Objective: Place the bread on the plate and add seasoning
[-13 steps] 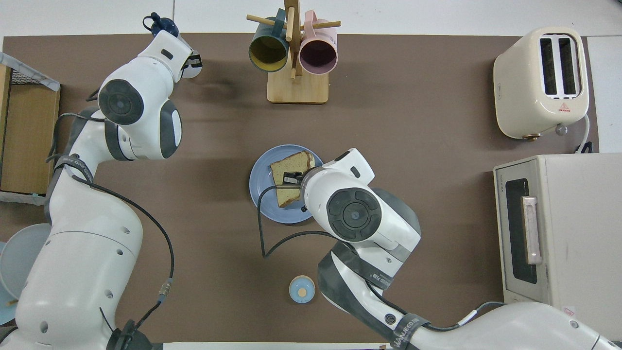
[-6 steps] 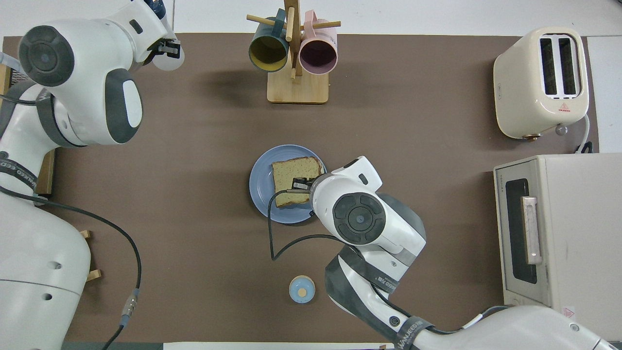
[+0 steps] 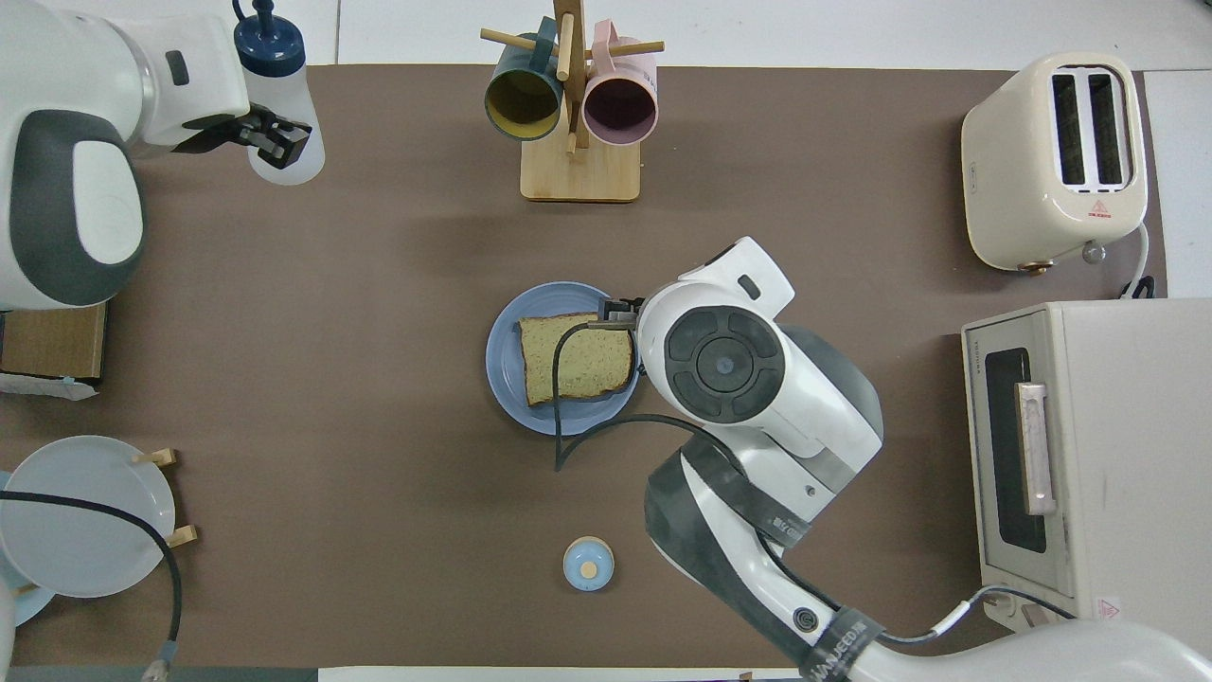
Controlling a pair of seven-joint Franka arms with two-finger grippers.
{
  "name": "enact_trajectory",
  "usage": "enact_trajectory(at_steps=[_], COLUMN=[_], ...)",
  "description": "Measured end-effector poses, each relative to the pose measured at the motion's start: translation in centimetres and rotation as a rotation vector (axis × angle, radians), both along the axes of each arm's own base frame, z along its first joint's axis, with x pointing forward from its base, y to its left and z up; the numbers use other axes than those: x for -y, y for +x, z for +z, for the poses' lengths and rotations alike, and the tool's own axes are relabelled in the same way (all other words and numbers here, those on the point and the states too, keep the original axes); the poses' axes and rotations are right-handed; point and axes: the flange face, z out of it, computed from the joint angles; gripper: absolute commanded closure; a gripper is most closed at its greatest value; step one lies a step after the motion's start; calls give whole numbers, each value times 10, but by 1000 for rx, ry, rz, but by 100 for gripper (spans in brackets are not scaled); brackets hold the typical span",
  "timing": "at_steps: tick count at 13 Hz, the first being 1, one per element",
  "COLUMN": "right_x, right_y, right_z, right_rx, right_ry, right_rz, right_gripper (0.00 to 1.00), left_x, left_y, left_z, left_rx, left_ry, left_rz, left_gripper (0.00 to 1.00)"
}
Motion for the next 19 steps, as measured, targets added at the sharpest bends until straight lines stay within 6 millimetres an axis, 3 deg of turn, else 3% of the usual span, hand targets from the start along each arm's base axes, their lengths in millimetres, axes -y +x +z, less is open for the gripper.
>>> enact_trajectory(at_steps=[3,6,8,13,14,16,19], right_x=[5,-2,-8,-17,-20,-34,-77], right_y=[4,-1,4,-5,-11,-22,-47], right_z=[17,22,50,127,142,174,192], right_rx=[9,-30,-110,-233,-245,-238,-207], right_ry=[-37,38,238,444,479,542,632], right_rz=[68,38,-53,-121,-148,-217,-237], right_gripper=[0,0,0,0,3,24,41], left_x=[-10,8,31,63,66,72,74], left_y=[-39,-73,-97,-146,-153,-164,-170], left_z=[22,15,-1,-31,-34,-36,-36], left_rx=[-56,-113,-156,-230,-239,-257,-272], left_ry=[24,20,12,52,67,83,84], left_rz=[-277,-474,-543,-665,-685,-714,-728], left_gripper=[100,100,100,100,100,100,100])
